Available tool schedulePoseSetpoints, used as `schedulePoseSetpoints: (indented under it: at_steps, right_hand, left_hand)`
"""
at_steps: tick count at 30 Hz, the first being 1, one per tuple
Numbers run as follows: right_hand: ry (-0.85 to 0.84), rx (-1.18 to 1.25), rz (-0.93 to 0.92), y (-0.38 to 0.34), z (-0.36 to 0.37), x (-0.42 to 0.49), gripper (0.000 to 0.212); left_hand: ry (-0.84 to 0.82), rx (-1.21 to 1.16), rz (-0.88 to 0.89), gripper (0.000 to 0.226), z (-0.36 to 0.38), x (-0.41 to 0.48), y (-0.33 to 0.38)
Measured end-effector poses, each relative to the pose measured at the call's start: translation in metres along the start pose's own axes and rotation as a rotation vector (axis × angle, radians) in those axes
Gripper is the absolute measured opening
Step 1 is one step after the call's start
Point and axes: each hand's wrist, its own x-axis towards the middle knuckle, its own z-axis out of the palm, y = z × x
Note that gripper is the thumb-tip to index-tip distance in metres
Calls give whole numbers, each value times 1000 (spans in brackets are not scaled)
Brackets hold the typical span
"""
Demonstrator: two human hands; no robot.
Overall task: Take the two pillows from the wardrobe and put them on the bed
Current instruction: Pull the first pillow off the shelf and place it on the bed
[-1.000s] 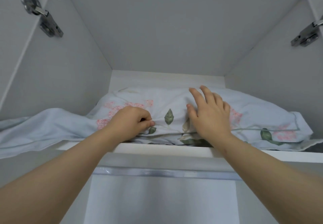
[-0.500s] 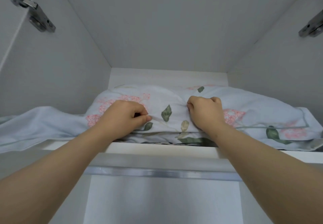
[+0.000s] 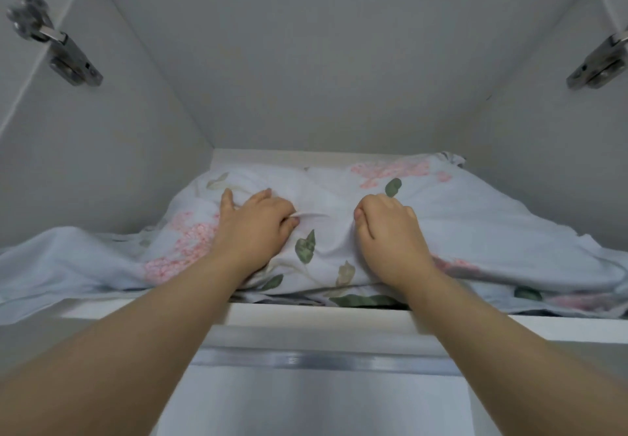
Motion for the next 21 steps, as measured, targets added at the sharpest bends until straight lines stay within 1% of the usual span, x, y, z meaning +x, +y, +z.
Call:
schedulePoseSetpoints:
  at_steps: [1,3,5,7,8,9,10,11,12,13,14,16,17,18,19,20,21]
  right_hand:
    - [-6,0,-12,-1,1,0,23]
    - [11,9,-8,-1,1,0,20]
    - [108,1,47,-2,0,-2,20]
    - [226,-12,136,1,-3,-4,15]
    - [217,-21,178,2,-5,-4,29]
    - [157,-31,198,3,-6,-6,48]
    - [88,-57,204,5,-6,-5,61]
    - [35,-98,192,8,-4,-4,65]
    - [-1,-130,168,8,-2,-3,62]
    - [-11,-153,138,9,0,-3,53]
    - [21,-165,92,9,3,-3,43]
    - [179,-185,-11,7,8,-2,27]
    - [264,-181,-29,8,10,-1,23]
    - [286,-149,2,6,7,-1,22]
    - [266,-116,55,4,5,-2,23]
    - [235,-82,98,3,2,-3,23]
    - [241,-51,124,3,-1,-3,23]
  left_hand:
    - [69,11,15,25,2,-1,1]
    - [203,-9,39,29,2,-3,2]
    - [360,-114,54,34,0,-5,2]
    - [454,-191,86,36,-3,-10,3]
    - [474,-205,114,39,-4,-13,4]
    - [483,-208,144,42,-5,-16,4]
    - [497,-198,174,43,-8,-20,5]
    - [510,-173,201,41,-8,-24,6]
    - [531,-134,232,38,-9,-27,6]
    - [557,-92,269,35,-10,-31,5]
    - [587,-57,310,33,-12,-34,5]
    - [628,-11,389,28,-15,-40,2]
    - [629,1,411,24,-17,-41,-1]
    - [604,19,404,26,-21,-42,-5]
    - [540,59,362,37,-25,-42,-10]
    - [458,116,306,55,-29,-42,-15]
    - [366,158,243,70,-32,-41,-20]
